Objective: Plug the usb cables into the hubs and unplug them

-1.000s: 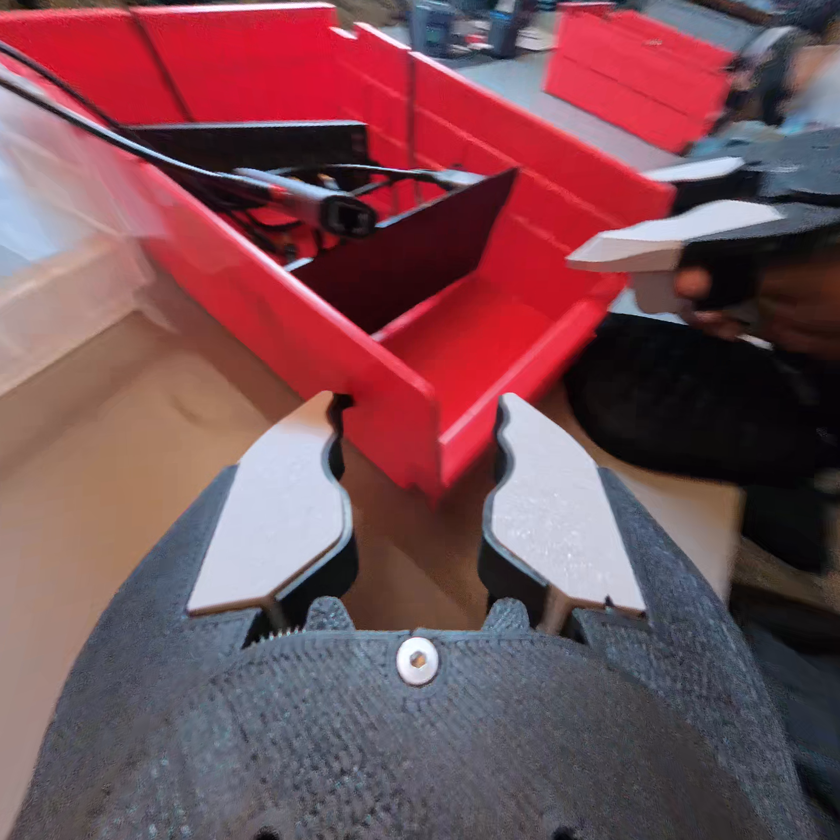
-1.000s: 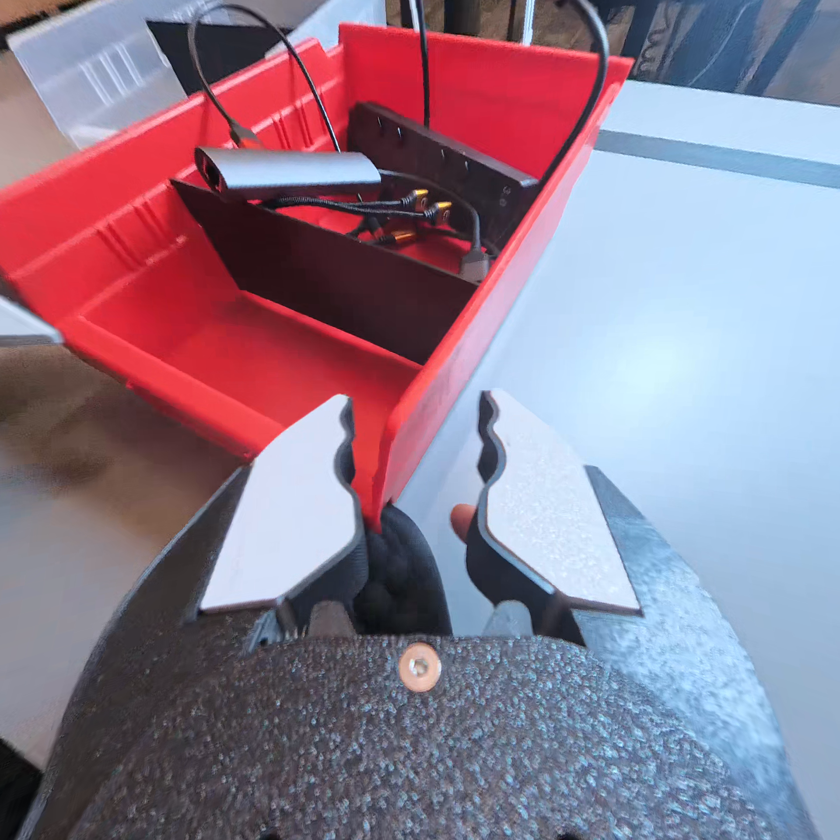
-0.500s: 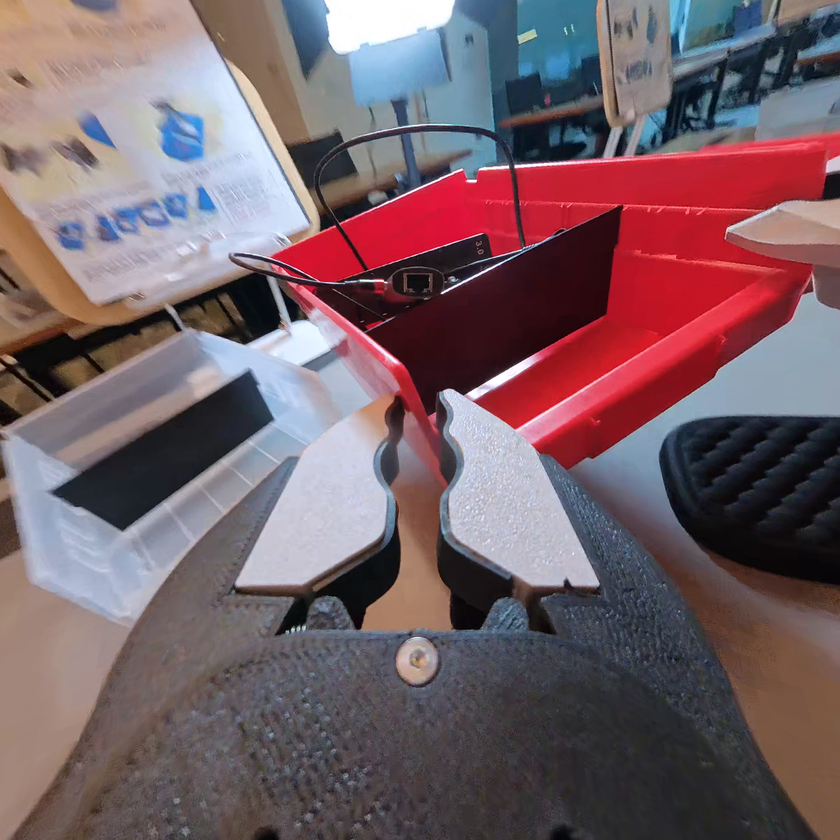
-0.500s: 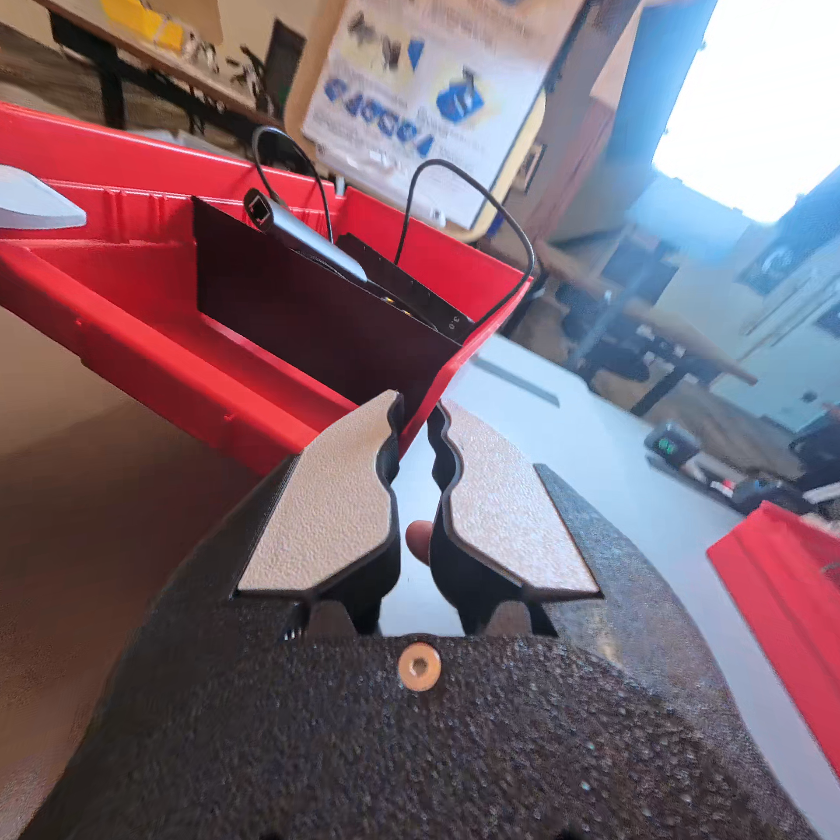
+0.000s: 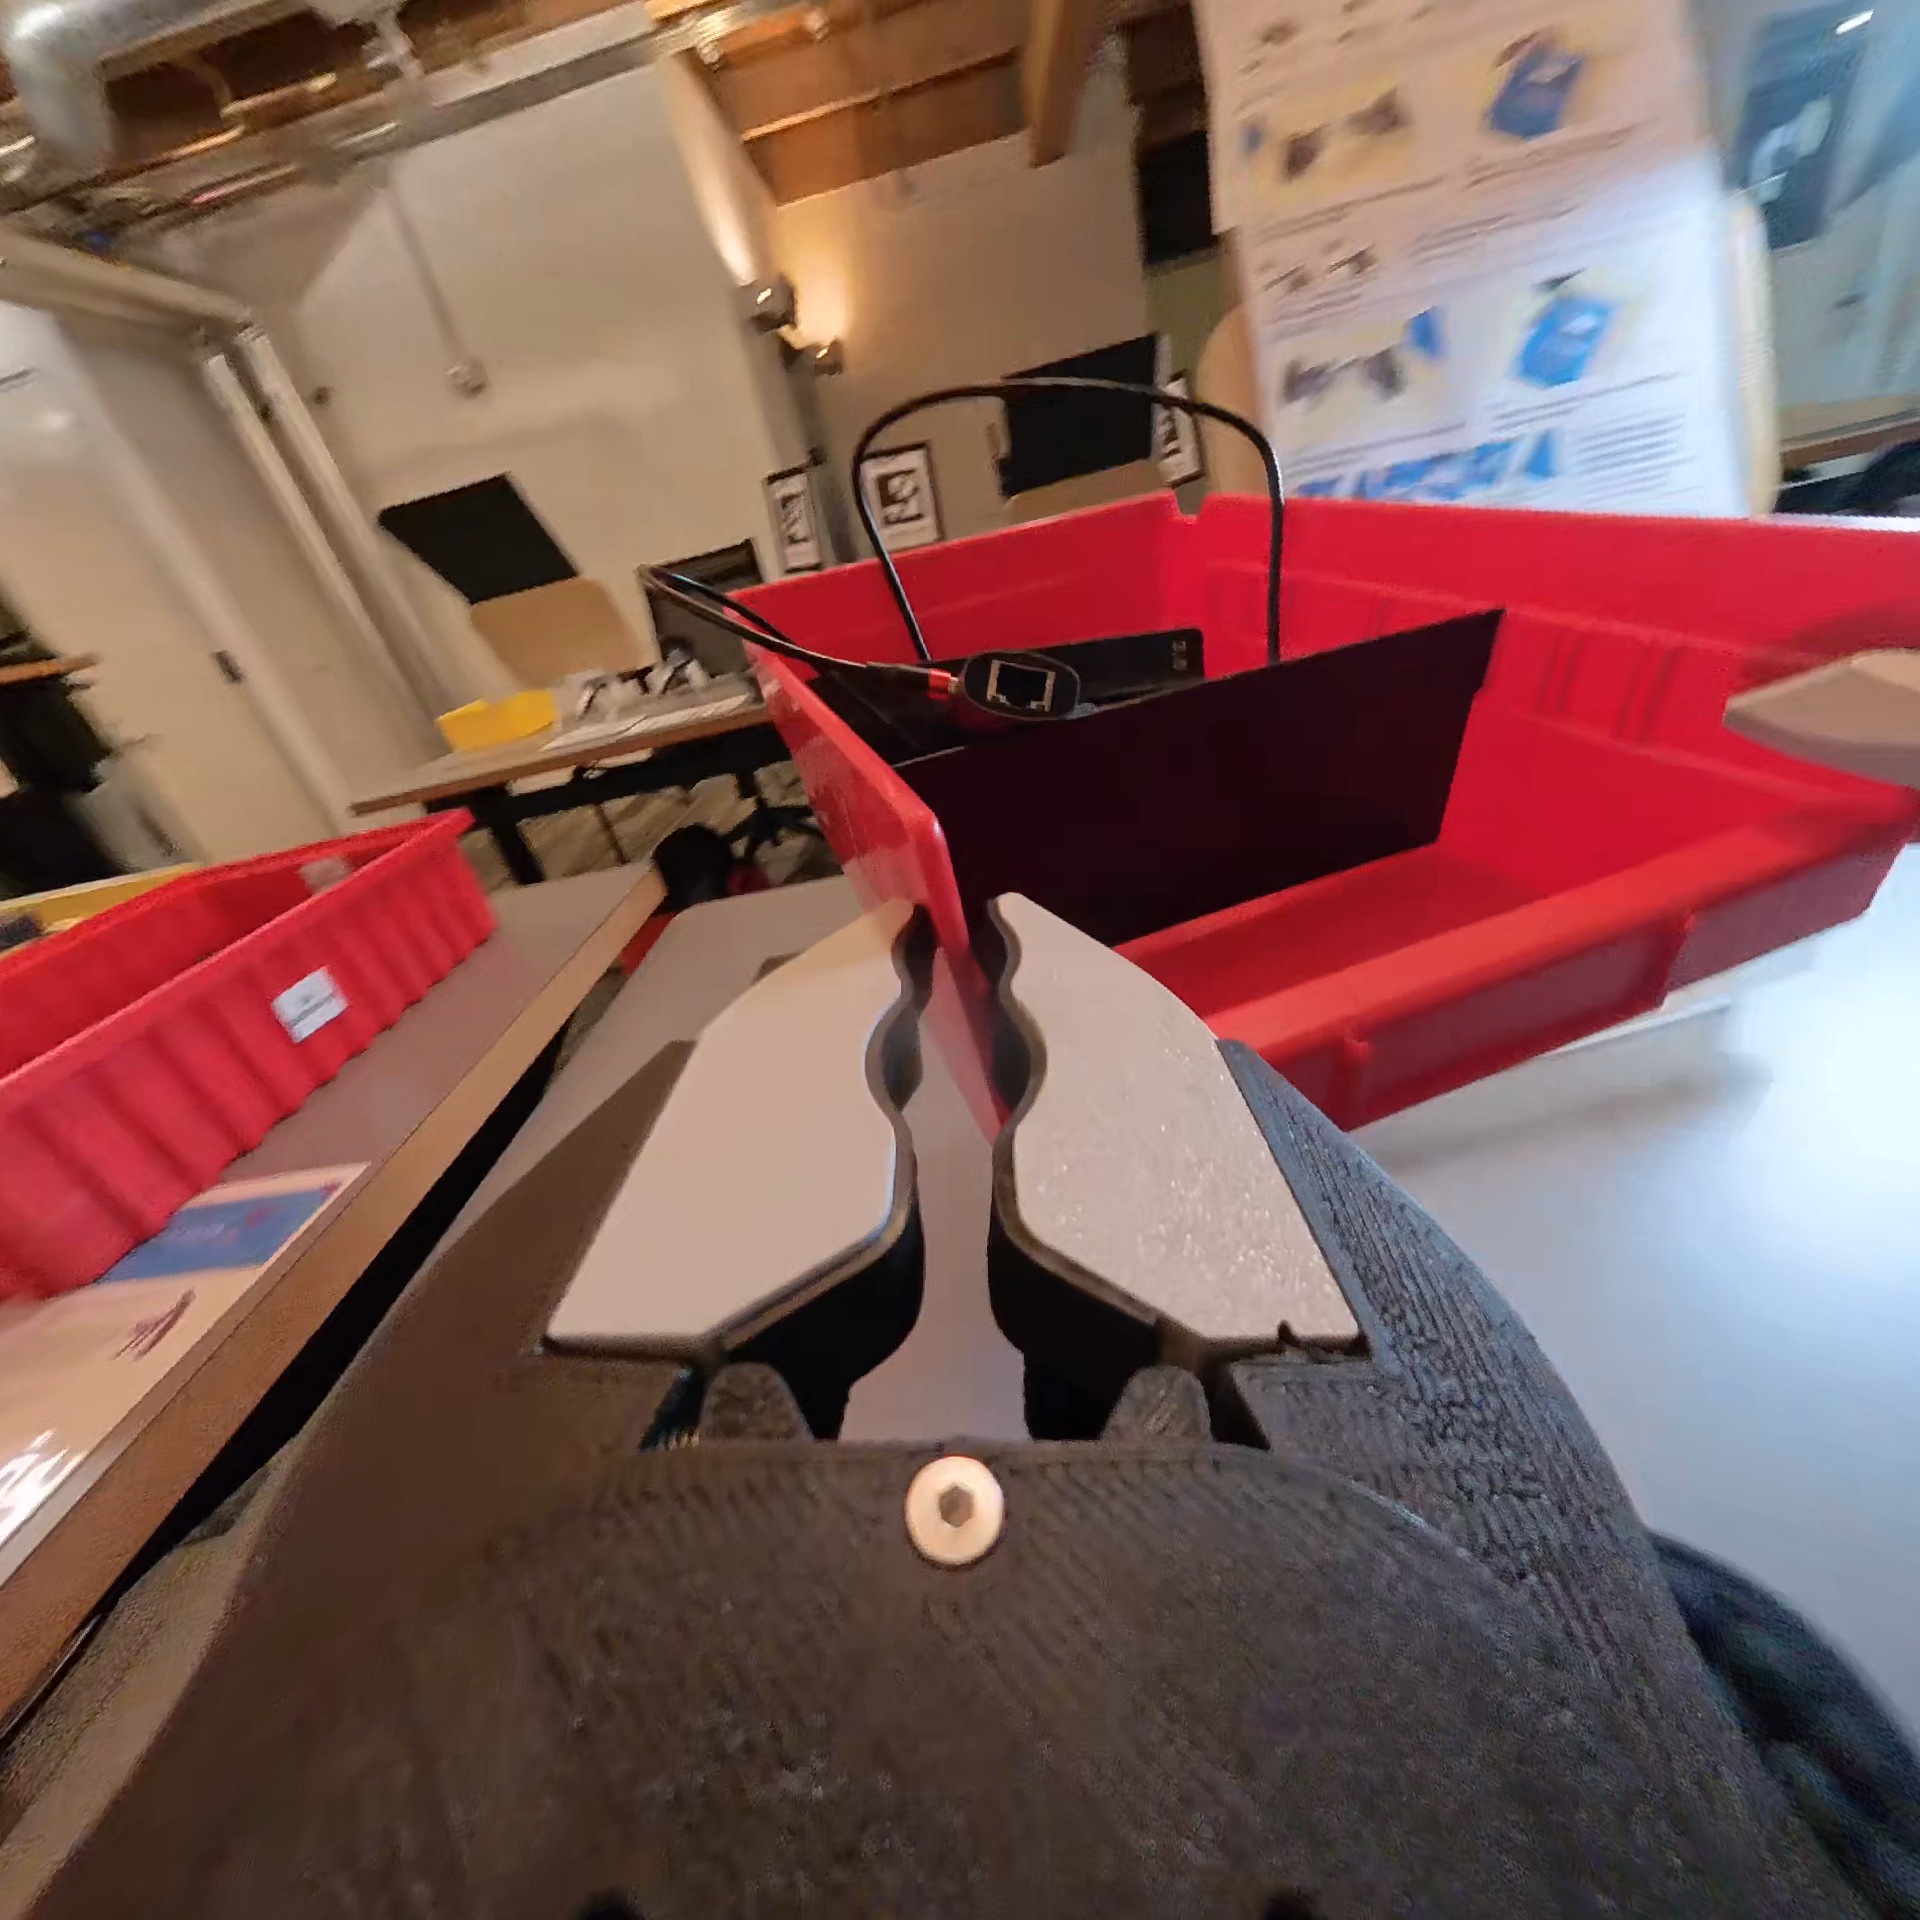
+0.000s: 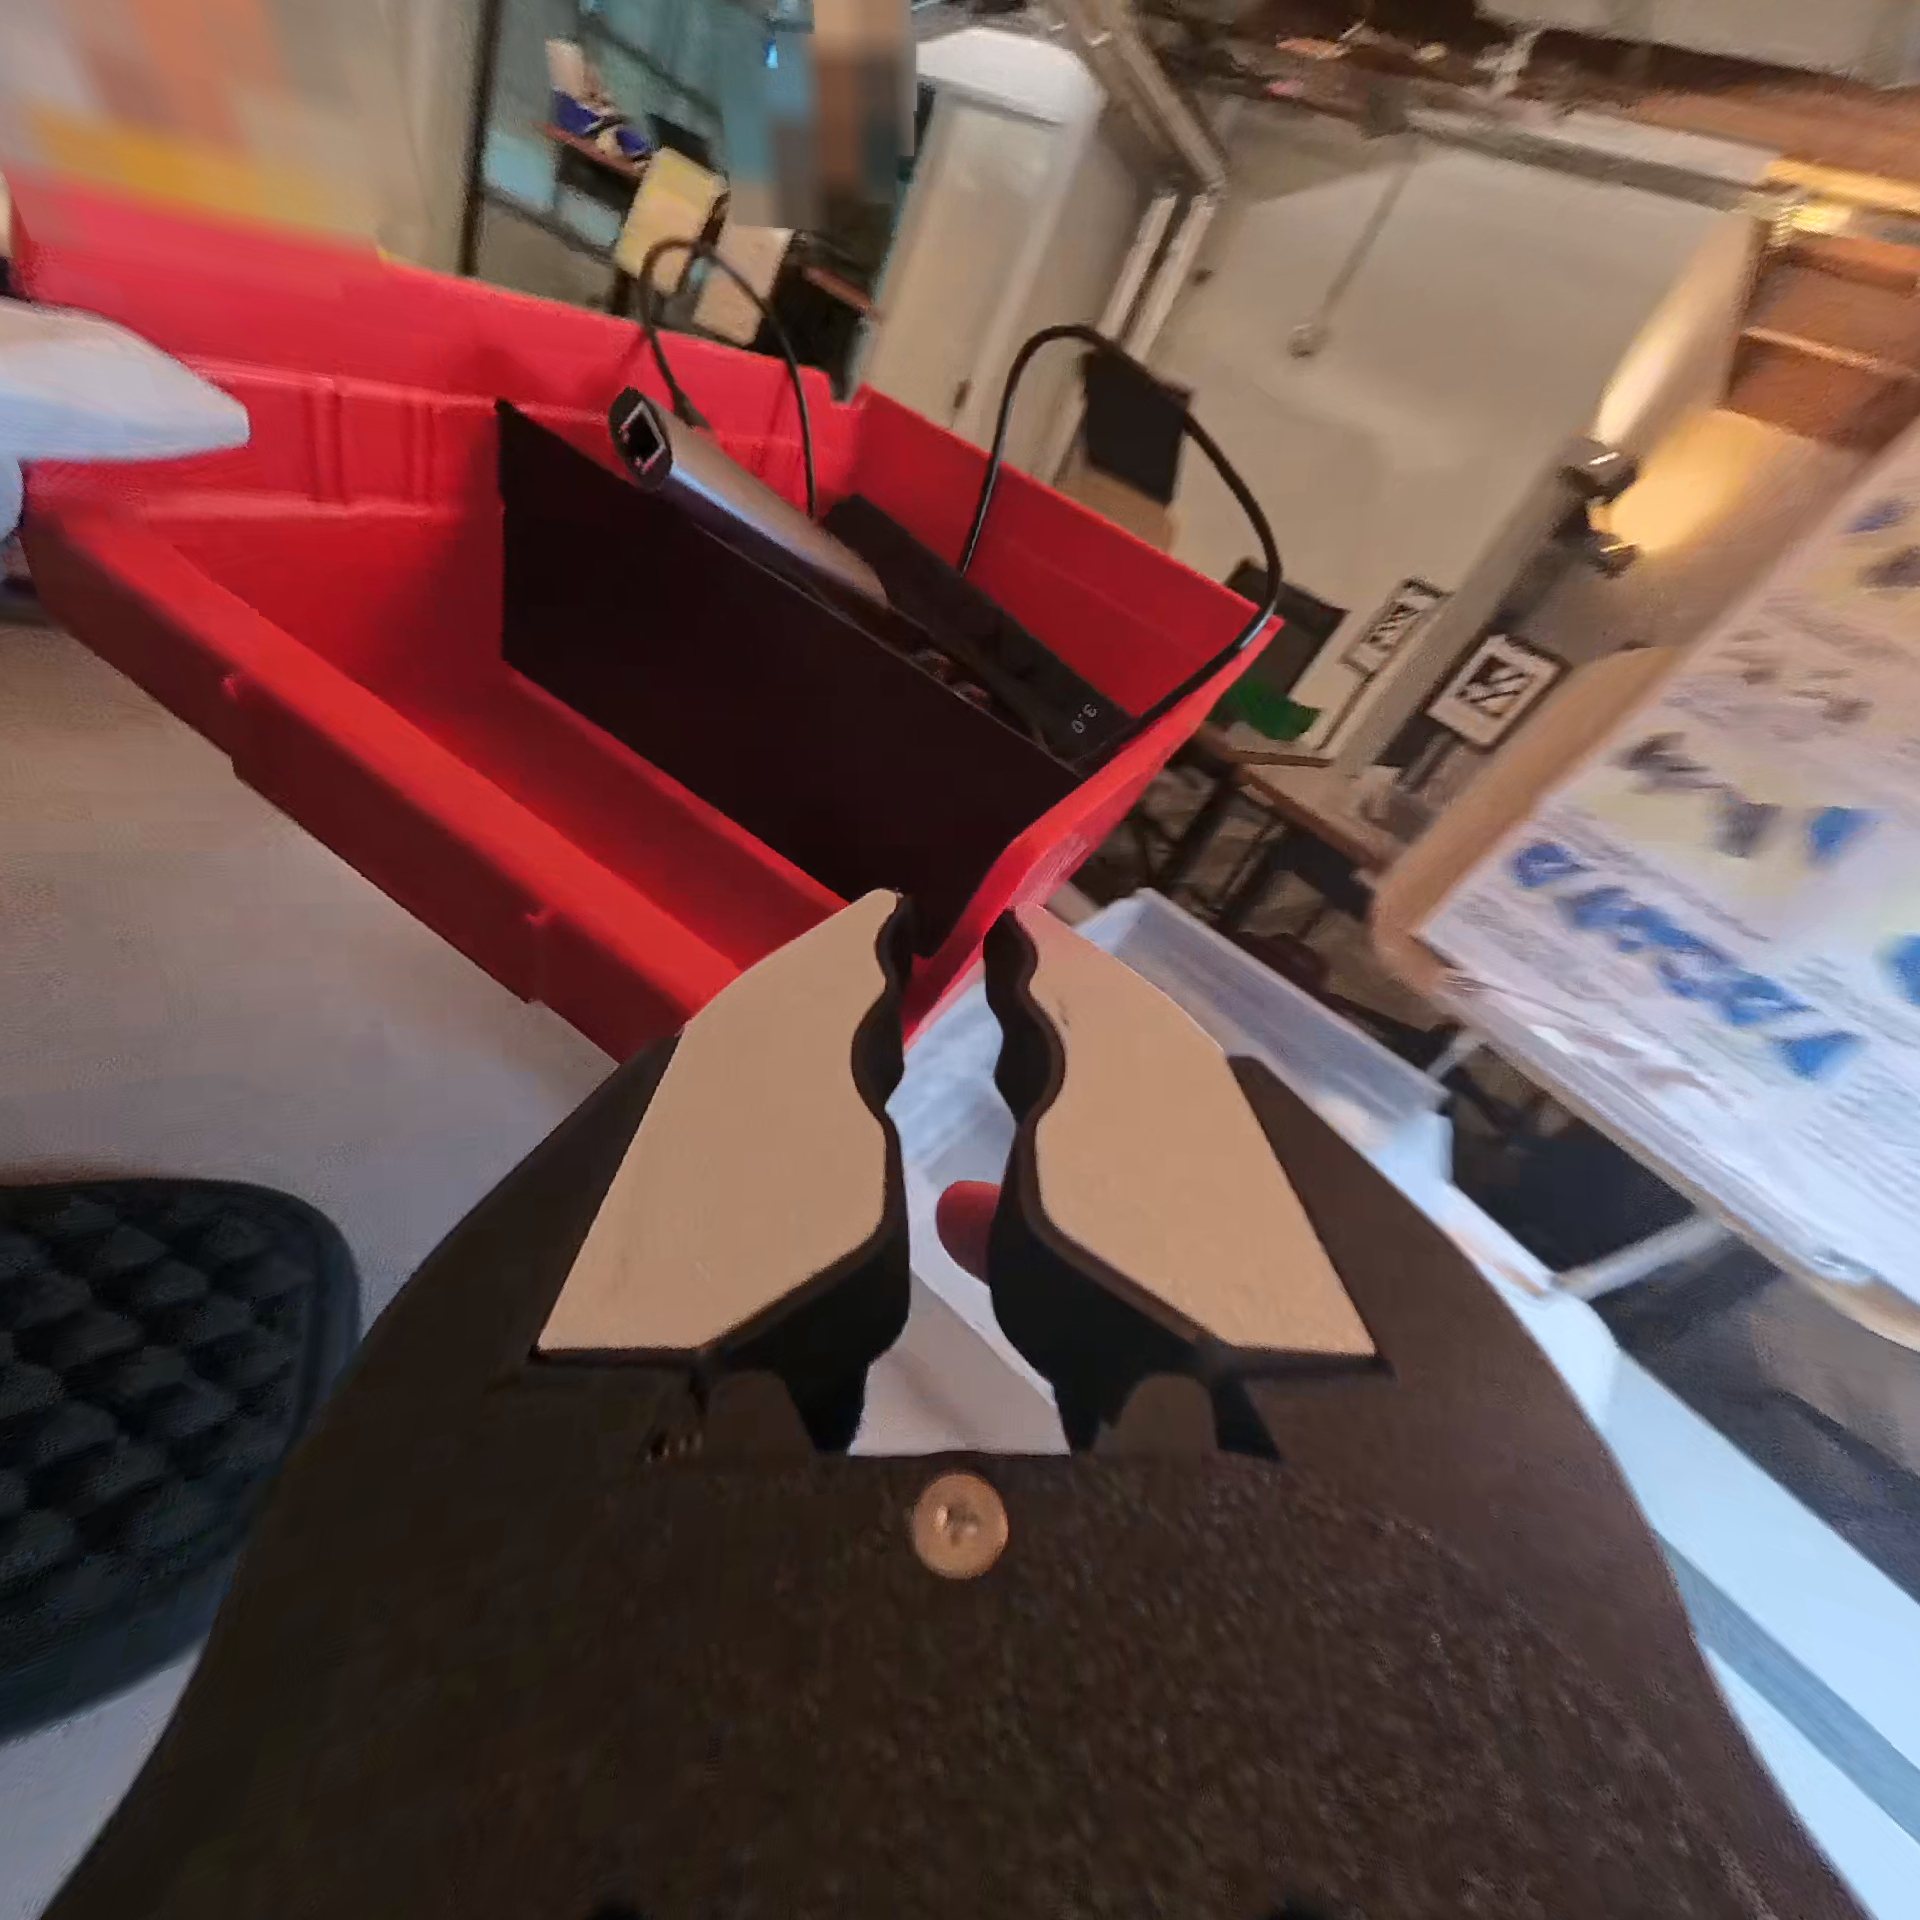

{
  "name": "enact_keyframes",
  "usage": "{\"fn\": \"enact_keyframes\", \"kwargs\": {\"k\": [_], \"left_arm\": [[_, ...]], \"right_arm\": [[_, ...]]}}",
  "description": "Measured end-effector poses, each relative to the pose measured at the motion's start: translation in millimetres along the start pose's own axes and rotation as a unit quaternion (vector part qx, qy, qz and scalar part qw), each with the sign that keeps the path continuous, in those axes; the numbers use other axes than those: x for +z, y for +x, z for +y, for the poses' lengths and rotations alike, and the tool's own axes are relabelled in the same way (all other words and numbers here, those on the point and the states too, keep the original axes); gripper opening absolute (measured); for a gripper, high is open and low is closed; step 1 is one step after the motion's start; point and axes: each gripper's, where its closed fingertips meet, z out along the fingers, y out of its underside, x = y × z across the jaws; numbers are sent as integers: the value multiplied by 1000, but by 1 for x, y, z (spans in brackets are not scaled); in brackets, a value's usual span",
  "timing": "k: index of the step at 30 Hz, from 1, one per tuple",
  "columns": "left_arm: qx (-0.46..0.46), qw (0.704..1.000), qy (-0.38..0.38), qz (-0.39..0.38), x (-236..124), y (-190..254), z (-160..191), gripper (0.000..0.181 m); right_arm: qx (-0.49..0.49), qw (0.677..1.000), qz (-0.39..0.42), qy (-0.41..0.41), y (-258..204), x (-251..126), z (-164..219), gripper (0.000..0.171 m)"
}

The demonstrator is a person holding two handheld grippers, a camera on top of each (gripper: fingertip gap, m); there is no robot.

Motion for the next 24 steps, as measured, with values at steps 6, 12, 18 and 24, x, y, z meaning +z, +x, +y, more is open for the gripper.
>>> {"fn": "enact_keyframes", "kwargs": {"k": [6,12,18,24], "left_arm": [[-30,997,-67,-10,30,-30,93,7],[22,979,-192,72,57,7,151,18],[97,970,-174,142,60,26,101,56],[218,864,-293,346,59,111,130,52]], "right_arm": [[35,995,-61,-75,-47,65,76,14],[14,975,-127,-183,-43,58,136,33],[-126,935,-198,-265,15,31,155,78],[-230,861,-249,-379,52,35,230,59]]}}
